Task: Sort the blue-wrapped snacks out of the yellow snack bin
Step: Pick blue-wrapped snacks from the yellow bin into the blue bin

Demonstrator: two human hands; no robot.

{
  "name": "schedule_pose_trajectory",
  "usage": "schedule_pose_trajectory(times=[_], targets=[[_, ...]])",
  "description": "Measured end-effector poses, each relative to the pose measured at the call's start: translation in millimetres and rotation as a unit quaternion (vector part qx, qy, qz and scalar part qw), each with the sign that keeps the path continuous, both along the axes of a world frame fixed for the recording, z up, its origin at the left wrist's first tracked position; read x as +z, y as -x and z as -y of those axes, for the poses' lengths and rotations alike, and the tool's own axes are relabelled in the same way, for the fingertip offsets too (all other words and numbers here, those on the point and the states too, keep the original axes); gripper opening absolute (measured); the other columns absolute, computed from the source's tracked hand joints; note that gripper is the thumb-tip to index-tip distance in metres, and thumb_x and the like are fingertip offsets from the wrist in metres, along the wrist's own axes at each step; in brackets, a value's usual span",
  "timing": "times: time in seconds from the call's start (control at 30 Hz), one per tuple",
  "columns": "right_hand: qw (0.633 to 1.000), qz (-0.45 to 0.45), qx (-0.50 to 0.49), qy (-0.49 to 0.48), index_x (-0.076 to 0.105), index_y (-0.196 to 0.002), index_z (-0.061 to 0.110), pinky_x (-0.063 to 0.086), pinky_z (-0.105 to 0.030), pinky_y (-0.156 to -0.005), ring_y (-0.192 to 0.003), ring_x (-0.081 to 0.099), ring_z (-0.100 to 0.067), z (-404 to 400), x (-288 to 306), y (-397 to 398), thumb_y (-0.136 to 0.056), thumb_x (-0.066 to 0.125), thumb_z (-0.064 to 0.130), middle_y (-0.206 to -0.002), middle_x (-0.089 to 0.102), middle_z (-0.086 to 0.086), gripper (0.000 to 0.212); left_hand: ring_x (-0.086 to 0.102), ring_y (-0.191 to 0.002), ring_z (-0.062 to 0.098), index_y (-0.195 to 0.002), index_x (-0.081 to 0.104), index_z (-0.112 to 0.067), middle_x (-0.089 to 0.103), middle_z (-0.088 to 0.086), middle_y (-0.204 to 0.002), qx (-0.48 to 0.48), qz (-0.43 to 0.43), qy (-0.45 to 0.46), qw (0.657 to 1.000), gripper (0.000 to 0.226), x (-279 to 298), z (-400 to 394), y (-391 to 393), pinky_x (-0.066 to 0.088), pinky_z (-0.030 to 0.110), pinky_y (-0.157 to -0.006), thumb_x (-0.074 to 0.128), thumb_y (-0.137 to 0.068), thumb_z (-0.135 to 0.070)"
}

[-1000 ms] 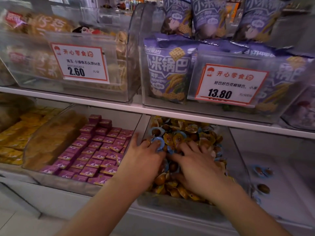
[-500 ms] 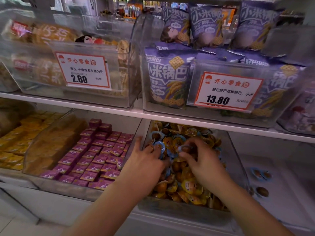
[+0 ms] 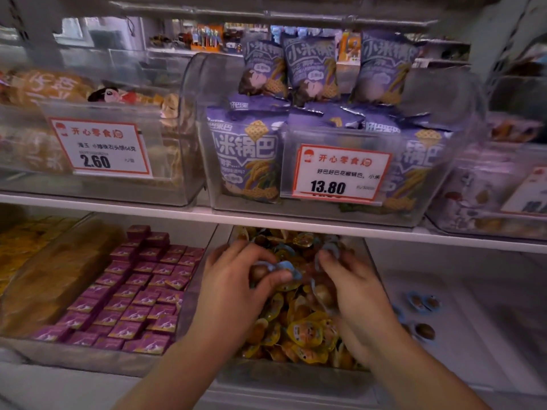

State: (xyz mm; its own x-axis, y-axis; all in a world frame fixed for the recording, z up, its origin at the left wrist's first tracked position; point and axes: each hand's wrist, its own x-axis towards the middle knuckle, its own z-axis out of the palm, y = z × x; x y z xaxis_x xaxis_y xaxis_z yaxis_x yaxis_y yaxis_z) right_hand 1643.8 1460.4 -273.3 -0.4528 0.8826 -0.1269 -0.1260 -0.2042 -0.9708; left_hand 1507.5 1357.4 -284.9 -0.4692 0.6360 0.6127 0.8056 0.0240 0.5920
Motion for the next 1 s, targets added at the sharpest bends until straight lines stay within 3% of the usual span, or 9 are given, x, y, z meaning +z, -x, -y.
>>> schedule_pose_trajectory(times=[0.1,0.2,0.37,0.53,0.63,0.7,0.8,0.9,1.0], targets=[[0.973,-0.073,0.084,0.202,0.071,-0.093,0.01,0.03,-0.021,-0.033,-0.049,0.051,-0.014,13,6,-11,-0.097,0.058,0.031,-0.073,0.063,-0.009,0.025,0.055,-0.088,0.003,-0.09,0.059,-0.038,0.053,-0.02,-0.092,-0.042,-0.008,-0.026,0.999,0.025,3,-11,-29,0.047,0.034,-0.076,0.062,-0.08,-0.06],[0.929,-0.145,0.16,0.3,0.074,-0.075,0.013,0.027,-0.019,-0.03,-0.043,0.051,-0.011,13,11,-24,-0.092,0.054,0.053,-0.067,0.06,-0.003,0.048,0.054,-0.09,0.001,-0.095,0.059,-0.04,0.052,-0.02,-0.094,-0.083,0.014,-0.012,0.996,0.021,-1,-23,-57,0.045,0.029,-0.078,0.063,-0.081,-0.055],[0.937,-0.156,0.194,0.244,0.076,-0.095,0.017,0.03,-0.02,-0.033,-0.052,0.055,-0.006,-1,14,-58,-0.088,0.067,0.041,-0.073,0.06,0.002,0.027,0.054,-0.112,0.011,-0.106,0.074,-0.032,0.06,-0.021,-0.113,-0.115,0.029,0.003,0.993,0.029,1,-37,-78,0.045,0.033,-0.096,0.064,-0.085,-0.05],[0.954,-0.167,0.176,0.179,0.067,-0.093,0.008,0.035,-0.017,-0.037,-0.052,0.051,-0.007,-9,15,-94,-0.087,0.064,0.017,-0.071,0.055,-0.004,0.011,0.049,-0.121,-0.015,-0.143,0.032,-0.045,0.042,-0.028,-0.144,-0.295,0.156,0.032,0.942,0.048,1,-43,-113,0.04,0.008,-0.097,0.048,-0.098,-0.043],[0.971,-0.15,0.137,0.123,0.066,-0.08,0.009,0.033,-0.017,-0.038,-0.047,0.052,-0.007,-18,12,-116,-0.081,0.068,0.014,-0.064,0.055,-0.005,0.006,0.03,-0.14,-0.008,-0.154,0.018,-0.036,0.023,-0.029,-0.158,-0.33,0.087,0.055,0.938,0.062,-1,-44,-119,0.027,0.012,-0.111,0.037,-0.1,-0.058],[0.988,-0.11,0.07,0.079,0.068,-0.085,0.007,0.032,-0.019,-0.038,-0.054,0.06,-0.013,-32,11,-133,-0.079,0.071,0.013,-0.071,0.061,-0.011,0.01,0.025,-0.145,-0.001,-0.15,0.037,-0.031,0.029,-0.025,-0.157,-0.281,0.023,0.044,0.959,0.056,-3,-48,-114,0.024,0.018,-0.115,0.036,-0.101,-0.056],[0.997,0.064,-0.042,-0.021,0.068,-0.099,0.004,0.041,-0.03,-0.048,-0.07,0.067,-0.022,-68,1,-160,-0.09,0.068,0.009,-0.08,0.067,-0.012,0.01,0.044,-0.128,-0.007,-0.123,0.067,-0.028,0.049,-0.027,-0.136,-0.186,0.003,0.055,0.981,0.037,-6,-54,-98,0.043,0.025,-0.103,0.043,-0.1,-0.044],[0.977,0.203,-0.043,-0.053,0.073,-0.097,0.01,0.044,-0.042,-0.066,-0.082,0.065,-0.025,-97,-12,-180,-0.094,0.066,0.018,-0.087,0.072,-0.01,0.011,0.055,-0.12,0.006,-0.112,0.073,-0.023,0.06,-0.017,-0.124,-0.149,-0.045,0.095,0.983,0.035,-15,-55,-78,0.048,0.039,-0.099,0.045,-0.097,-0.039],[0.951,0.285,-0.057,-0.105,0.074,-0.091,0.021,0.05,-0.032,-0.077,-0.093,0.066,-0.014,-117,-22,-190,-0.093,0.066,0.021,-0.1,0.074,-0.004,0.008,0.06,-0.118,0.014,-0.11,0.074,-0.022,0.066,-0.01,-0.122,-0.127,-0.07,0.116,0.983,0.033,-22,-52,-62,0.048,0.05,-0.098,0.048,-0.095,-0.035]])
